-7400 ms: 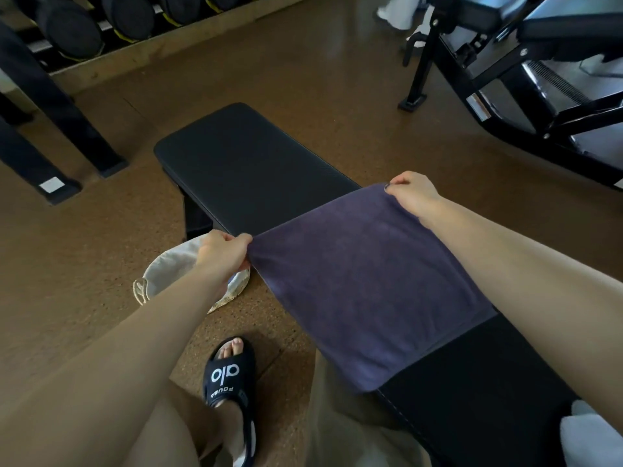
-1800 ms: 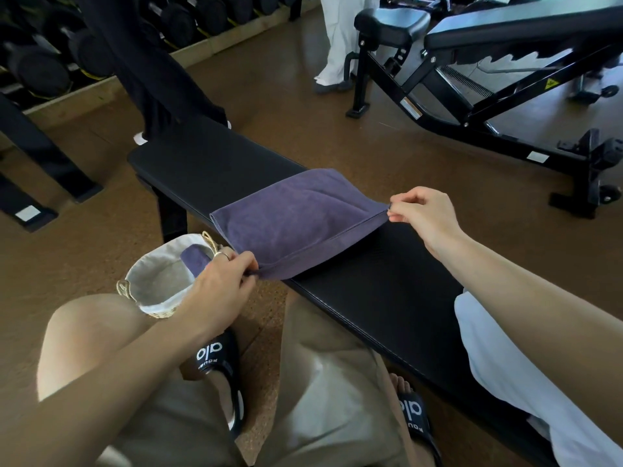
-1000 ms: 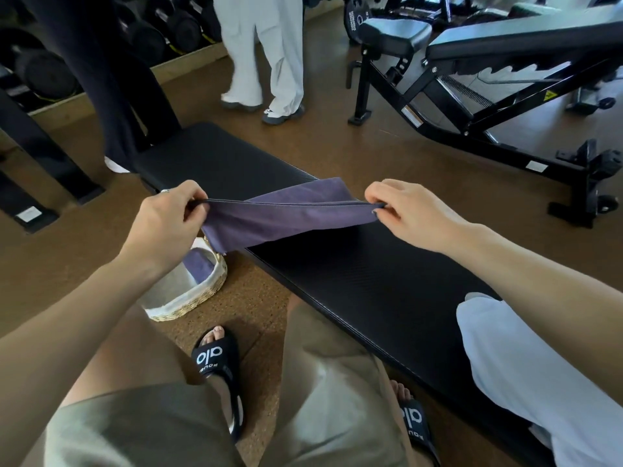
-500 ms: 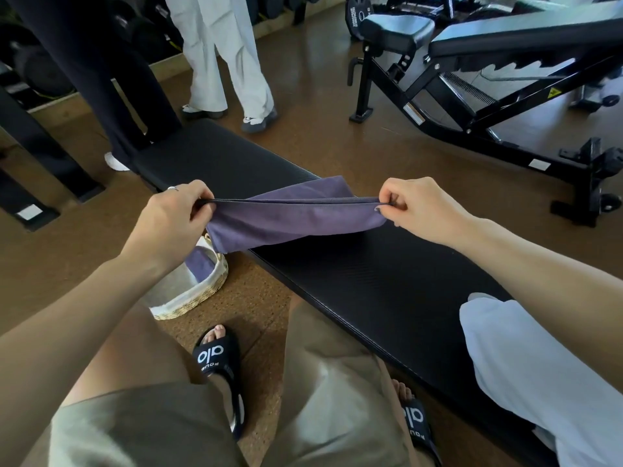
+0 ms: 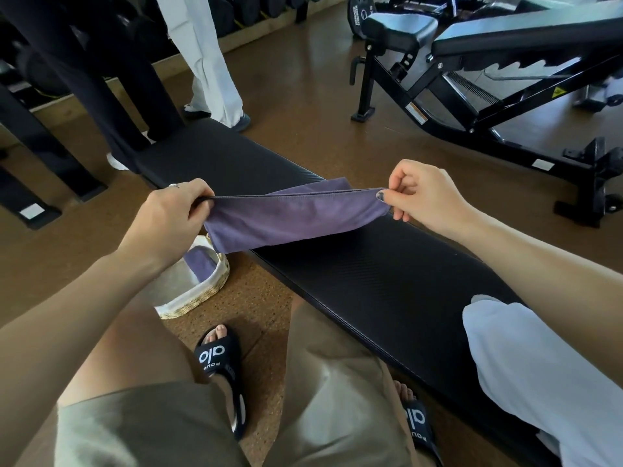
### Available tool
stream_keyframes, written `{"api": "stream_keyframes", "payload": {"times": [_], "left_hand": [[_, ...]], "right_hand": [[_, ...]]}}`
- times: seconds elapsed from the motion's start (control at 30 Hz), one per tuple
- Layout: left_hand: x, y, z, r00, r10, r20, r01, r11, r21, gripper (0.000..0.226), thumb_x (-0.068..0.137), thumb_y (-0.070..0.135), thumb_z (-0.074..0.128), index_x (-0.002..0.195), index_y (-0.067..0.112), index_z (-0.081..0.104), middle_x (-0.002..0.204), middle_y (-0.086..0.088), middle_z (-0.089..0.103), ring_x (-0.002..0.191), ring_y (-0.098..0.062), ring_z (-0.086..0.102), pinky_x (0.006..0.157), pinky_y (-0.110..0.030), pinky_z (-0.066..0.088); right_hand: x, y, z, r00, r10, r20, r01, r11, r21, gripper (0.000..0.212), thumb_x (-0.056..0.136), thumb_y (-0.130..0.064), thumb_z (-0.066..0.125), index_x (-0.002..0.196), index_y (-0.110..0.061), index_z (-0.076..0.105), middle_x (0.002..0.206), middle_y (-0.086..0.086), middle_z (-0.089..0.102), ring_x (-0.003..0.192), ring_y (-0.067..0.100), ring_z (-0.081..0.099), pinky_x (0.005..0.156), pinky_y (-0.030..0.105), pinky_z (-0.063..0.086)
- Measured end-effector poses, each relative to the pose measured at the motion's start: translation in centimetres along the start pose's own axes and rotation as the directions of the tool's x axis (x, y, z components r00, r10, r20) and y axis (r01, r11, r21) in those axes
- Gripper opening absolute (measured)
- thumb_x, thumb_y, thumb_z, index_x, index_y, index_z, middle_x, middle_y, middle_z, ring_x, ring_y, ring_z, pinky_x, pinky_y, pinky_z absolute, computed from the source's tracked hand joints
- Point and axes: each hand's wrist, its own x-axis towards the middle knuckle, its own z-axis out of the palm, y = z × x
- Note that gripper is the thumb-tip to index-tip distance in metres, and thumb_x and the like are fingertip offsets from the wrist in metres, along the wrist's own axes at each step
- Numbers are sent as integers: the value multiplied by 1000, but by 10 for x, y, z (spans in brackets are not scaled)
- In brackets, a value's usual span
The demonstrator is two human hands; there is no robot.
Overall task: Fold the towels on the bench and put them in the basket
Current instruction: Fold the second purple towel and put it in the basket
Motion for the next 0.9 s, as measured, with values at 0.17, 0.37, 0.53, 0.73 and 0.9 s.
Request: {"api": "stream_keyframes", "payload": {"times": [0.17, 0.37, 0.53, 0.73, 0.9], "left_hand": [[2, -1, -2, 1000, 6, -8, -6, 1000, 11, 13, 101, 11, 52, 101, 19, 63, 84, 2, 63, 80, -18, 55, 71, -33, 42], [6, -5, -3, 999, 34, -6, -34, 999, 40, 15, 102, 11, 50, 104, 16, 64, 87, 0, 63, 82, -22, 56, 74, -37, 44], [13, -3, -8, 998, 61, -25, -59, 996, 72, 14, 102, 11, 51, 105, 16, 64, 90, 0, 64, 83, -23, 57, 75, -40, 47], [30, -1, -33, 987, 57, -149, -47, 996, 72, 14, 98, 15, 58, 108, 18, 67, 90, -6, 69, 84, -27, 62, 76, -42, 51], [47, 10, -59, 938, 118, -325, -92, 991, 93, 21, 102, 22, 54, 115, 13, 68, 98, -16, 73, 90, -35, 67, 78, -43, 52]], "right_hand": [[3, -2, -2, 1000, -23, -3, 24, 1000, 15, 9, 93, -12, 71, 94, -13, 62, 66, 1, 68, 54, 16, 68, 54, 27, 58], [6, -6, -5, 1000, -24, 19, 24, 999, -27, 7, 96, -13, 69, 89, -13, 67, 64, 0, 67, 50, 14, 66, 54, 32, 58], [12, -15, -8, 1000, -25, -16, 25, 1000, -16, 5, 98, -11, 66, 94, -8, 64, 66, 5, 69, 49, 14, 68, 54, 28, 59], [30, -35, -17, 990, 36, -133, -20, 993, 119, 3, 96, -4, 65, 95, -7, 64, 74, 5, 74, 66, 15, 75, 68, 30, 62], [49, -58, -42, 928, -91, -361, 139, 984, 109, 5, 95, -4, 62, 99, -5, 64, 74, 7, 70, 65, 11, 74, 64, 23, 58]]}}
